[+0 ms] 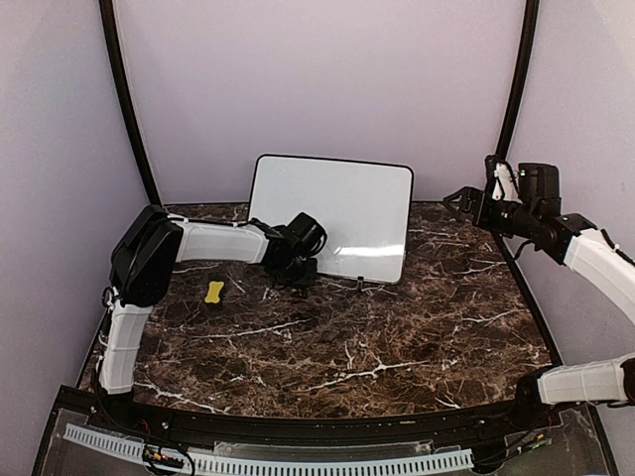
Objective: Erase the whiteboard
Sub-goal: Move the whiteboard to the center of the board, then reset both arms
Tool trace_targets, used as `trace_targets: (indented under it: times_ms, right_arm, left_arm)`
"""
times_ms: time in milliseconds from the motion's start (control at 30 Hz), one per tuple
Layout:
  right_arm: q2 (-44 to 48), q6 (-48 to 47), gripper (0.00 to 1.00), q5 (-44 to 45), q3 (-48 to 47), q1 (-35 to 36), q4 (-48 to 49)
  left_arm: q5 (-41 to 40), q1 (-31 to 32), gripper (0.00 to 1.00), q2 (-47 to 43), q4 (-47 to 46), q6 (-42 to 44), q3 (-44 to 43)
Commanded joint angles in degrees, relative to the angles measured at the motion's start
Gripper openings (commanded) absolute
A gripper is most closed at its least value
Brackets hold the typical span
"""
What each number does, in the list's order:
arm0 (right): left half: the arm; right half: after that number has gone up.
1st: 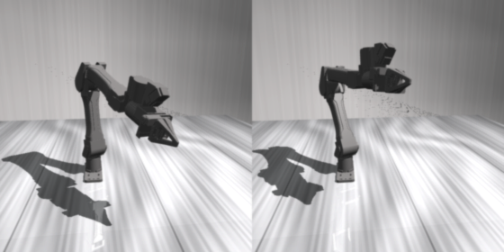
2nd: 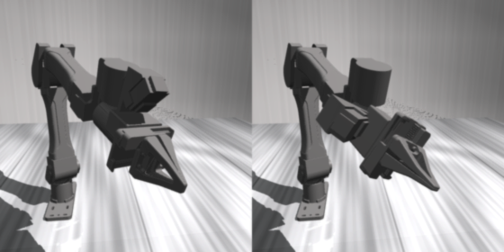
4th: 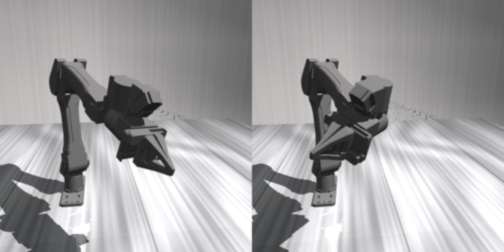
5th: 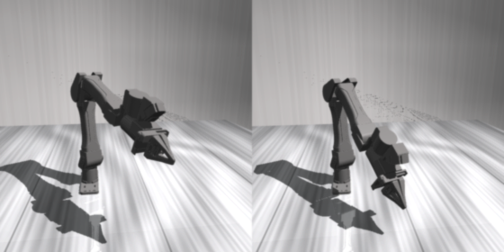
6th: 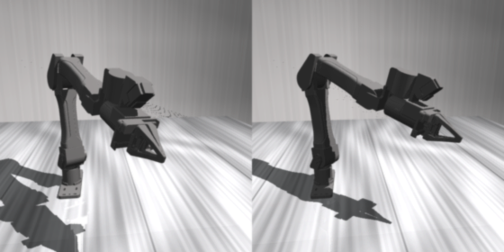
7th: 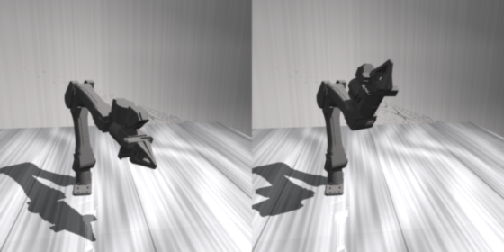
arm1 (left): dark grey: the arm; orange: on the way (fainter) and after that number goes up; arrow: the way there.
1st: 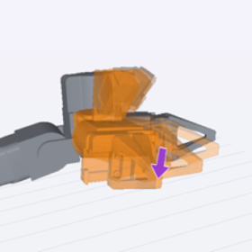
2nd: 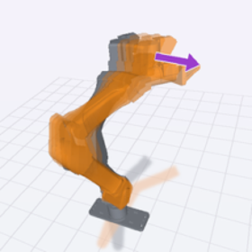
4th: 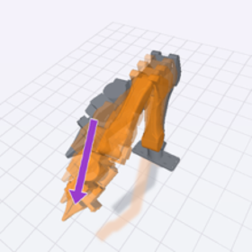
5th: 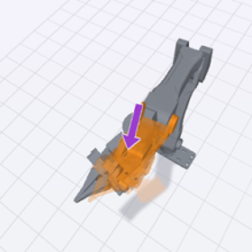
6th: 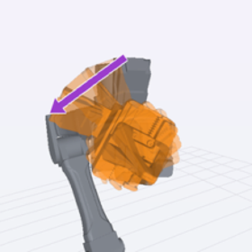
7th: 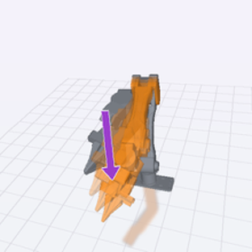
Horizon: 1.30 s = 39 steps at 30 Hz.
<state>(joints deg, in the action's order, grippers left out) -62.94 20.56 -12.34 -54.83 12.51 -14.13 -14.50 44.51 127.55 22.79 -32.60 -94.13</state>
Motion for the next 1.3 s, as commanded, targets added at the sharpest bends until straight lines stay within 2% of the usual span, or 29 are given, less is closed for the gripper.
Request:
trace_targets:
  times_ms: [0, 267, 333, 433, 533, 633, 833, 867, 1000, 1100, 1167, 1267]
  right_arm:
    - [1.35, 0.71, 0.97, 0.74, 0.47, -0.34, 1.97]
    - [1.45, 1.15, 0.97, 0.47, 1.04, -0.41, 2.08]
    - [1.35, 1.24, 0.97, 0.40, 1.06, -0.40, 2.01]
    - [1.04, 1.46, 0.97, 0.19, 0.87, -0.39, 2.12]
    - [0.62, 1.67, 0.97, -0.05, 0.78, -0.38, 2.13]
    - [0.14, 1.68, 0.97, -0.05, 0.85, -0.38, 2.09]
    - [-0.60, 1.64, 0.99, -0.50, 1.86, -0.38, 2.23]
    - [-0.73, 1.68, 0.99, -0.71, 2.19, -0.38, 2.49]
    - [-1.08, 1.71, 0.99, -0.35, 3.02, -0.38, 2.81]
    - [-0.65, 2.45, 0.99, -1.37, 4.73, -0.38, 4.72]
    - [0.49, 4.01, 0.99, -2.51, 6.81, -0.42, 7.29]
    - [3.43, 6.21, 0.98, -2.93, 10.44, -0.38, 11.14]
  left_arm:
    - [-2.03, 0.72, 0.09, 0.52, 5.03, -7.18, -0.84]
    - [-0.51, 1.89, 0.20, -0.13, 6.35, -8.67, -0.17]
    - [-0.32, 1.96, 0.27, -0.64, 6.13, -8.69, 0.59]
    - [-0.26, 1.94, 0.46, -1.54, 6.10, -8.49, 1.52]
    - [-0.08, 1.98, 0.58, -3.50, 6.19, -8.33, 3.27]
    - [-0.22, 1.98, 0.65, -6.15, 6.23, -7.90, 5.56]
    - [-0.45, 1.91, 0.84, -16.15, 5.68, -4.36, 13.78]
    - [-0.49, 1.90, 0.91, -19.28, 4.72, -3.12, 14.80]
    - [-2.47, 1.78, 0.98, -28.46, 3.27, 1.36, 20.41]
    - [-5.25, 1.05, 0.99, -35.87, 3.47, 3.28, 24.75]
    - [-4.33, -0.83, 0.99, -40.91, 2.37, 5.47, 28.48]
    - [0.82, -6.88, 0.99, -48.19, -1.27, 8.28, 36.06]
